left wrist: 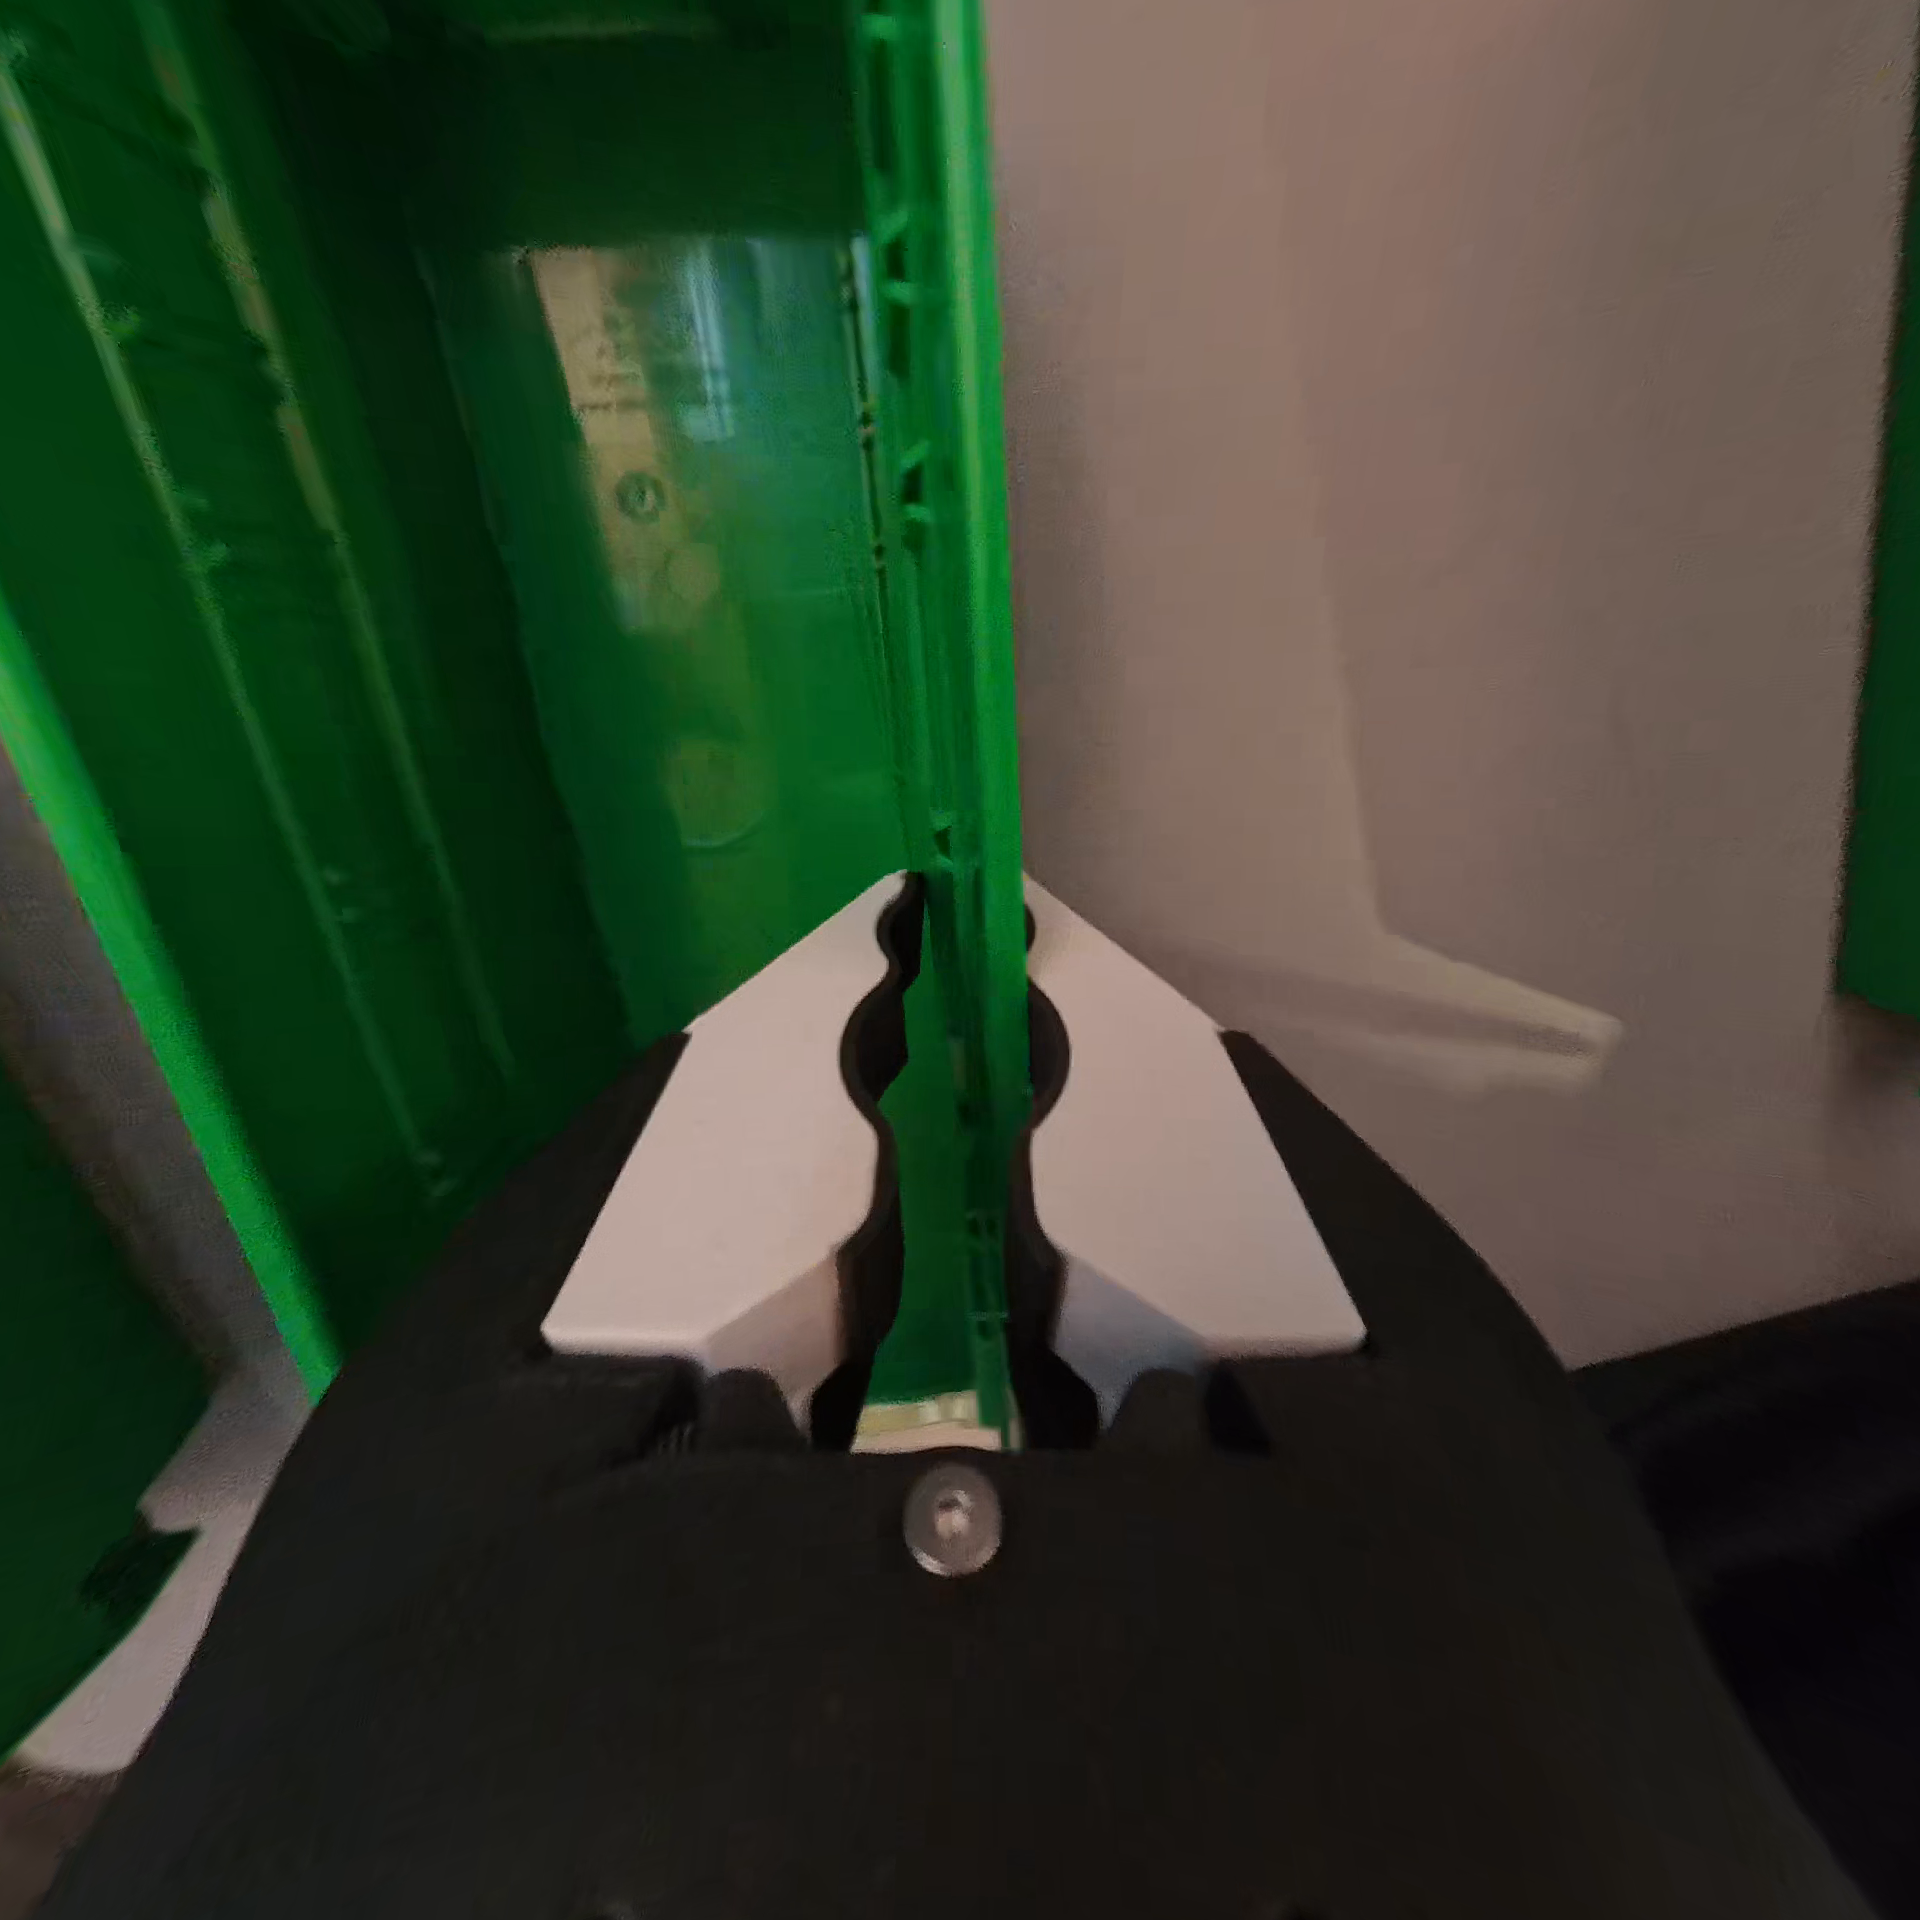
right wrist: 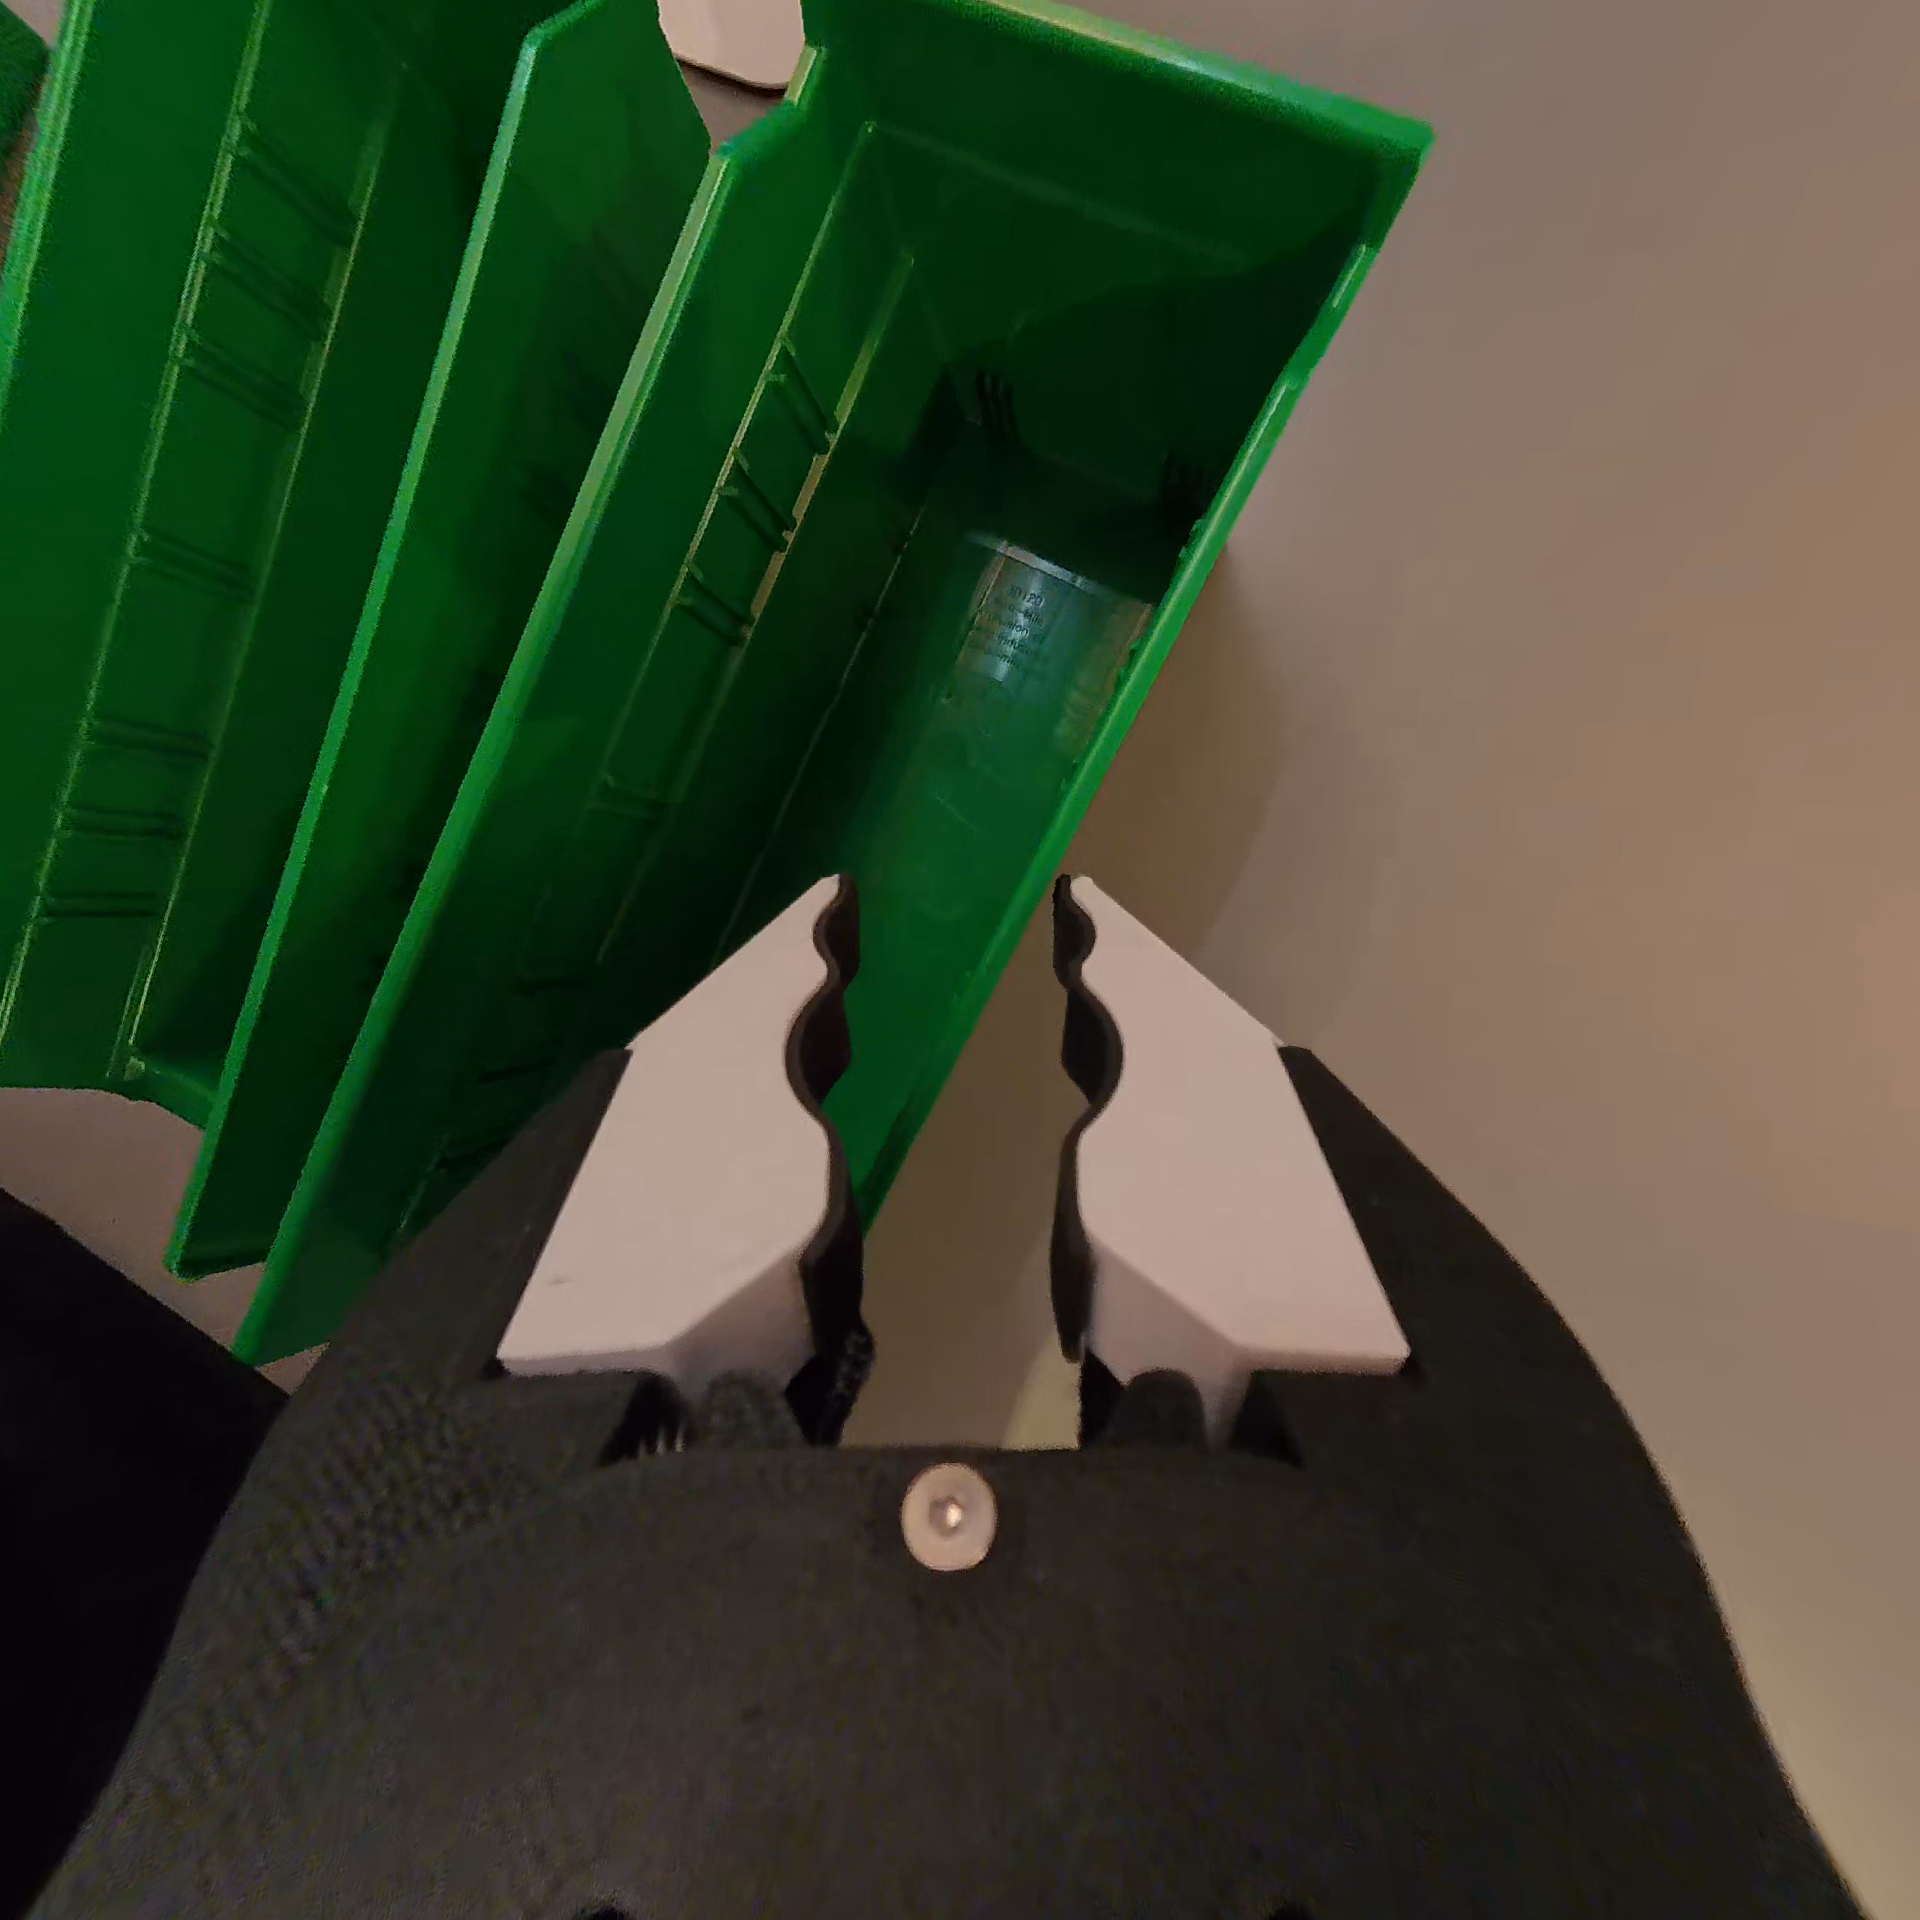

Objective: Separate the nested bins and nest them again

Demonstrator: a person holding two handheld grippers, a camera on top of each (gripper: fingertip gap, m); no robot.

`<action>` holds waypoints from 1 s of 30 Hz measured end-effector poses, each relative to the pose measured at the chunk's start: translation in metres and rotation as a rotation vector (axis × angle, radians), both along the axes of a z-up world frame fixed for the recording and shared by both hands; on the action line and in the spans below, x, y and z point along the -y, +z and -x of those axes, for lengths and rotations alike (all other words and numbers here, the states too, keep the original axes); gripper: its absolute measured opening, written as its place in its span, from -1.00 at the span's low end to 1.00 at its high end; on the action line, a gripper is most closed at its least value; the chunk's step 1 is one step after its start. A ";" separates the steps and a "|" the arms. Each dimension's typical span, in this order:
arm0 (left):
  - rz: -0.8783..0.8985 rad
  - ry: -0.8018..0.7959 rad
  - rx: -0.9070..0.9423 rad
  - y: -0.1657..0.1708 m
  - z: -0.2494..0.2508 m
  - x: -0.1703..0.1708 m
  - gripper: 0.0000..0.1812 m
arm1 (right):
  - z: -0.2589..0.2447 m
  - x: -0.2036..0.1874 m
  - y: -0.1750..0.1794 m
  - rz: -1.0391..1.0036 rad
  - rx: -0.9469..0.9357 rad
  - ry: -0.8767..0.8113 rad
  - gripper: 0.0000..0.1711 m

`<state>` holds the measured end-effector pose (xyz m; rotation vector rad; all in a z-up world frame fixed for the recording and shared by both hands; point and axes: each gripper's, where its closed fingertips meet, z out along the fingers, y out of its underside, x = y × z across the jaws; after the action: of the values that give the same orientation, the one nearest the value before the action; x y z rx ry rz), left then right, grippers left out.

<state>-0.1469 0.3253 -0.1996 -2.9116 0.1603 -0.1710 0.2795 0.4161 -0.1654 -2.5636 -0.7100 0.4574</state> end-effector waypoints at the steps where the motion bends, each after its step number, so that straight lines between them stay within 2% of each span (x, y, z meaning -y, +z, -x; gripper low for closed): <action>1: -0.007 0.007 0.024 0.001 -0.012 -0.001 -0.89 | 0.000 0.001 -0.001 0.002 -0.002 -0.002 -0.58; 7: -0.045 0.074 0.194 0.005 -0.087 -0.010 -0.81 | -0.001 0.006 -0.001 0.002 -0.019 -0.015 -0.61; 11: -0.039 0.137 0.284 0.003 -0.126 -0.015 -0.68 | 0.001 0.008 -0.001 0.000 -0.026 -0.017 -0.62; 21: -0.112 0.365 0.574 0.016 -0.171 -0.056 -0.40 | 0.002 0.009 0.000 -0.002 -0.028 -0.022 -0.62; 24: -0.217 0.230 0.496 0.040 -0.169 -0.061 -0.32 | 0.002 0.009 0.001 -0.003 -0.029 -0.023 -0.61; 27: -0.344 0.130 0.498 0.090 -0.156 -0.060 -0.33 | 0.002 0.009 0.001 -0.003 -0.034 -0.024 -0.61; 28: -0.405 0.105 0.456 0.107 -0.137 -0.061 -0.36 | 0.002 0.008 0.002 -0.005 -0.038 -0.025 -0.61; 30: -0.506 0.106 0.260 0.128 -0.070 -0.065 -0.34 | 0.002 0.007 0.004 -0.008 -0.053 -0.030 -0.61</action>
<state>-0.0766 0.3906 -0.0713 -2.3617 0.0022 -0.4210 0.2777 0.4090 -0.1615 -2.5409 -0.6529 0.5090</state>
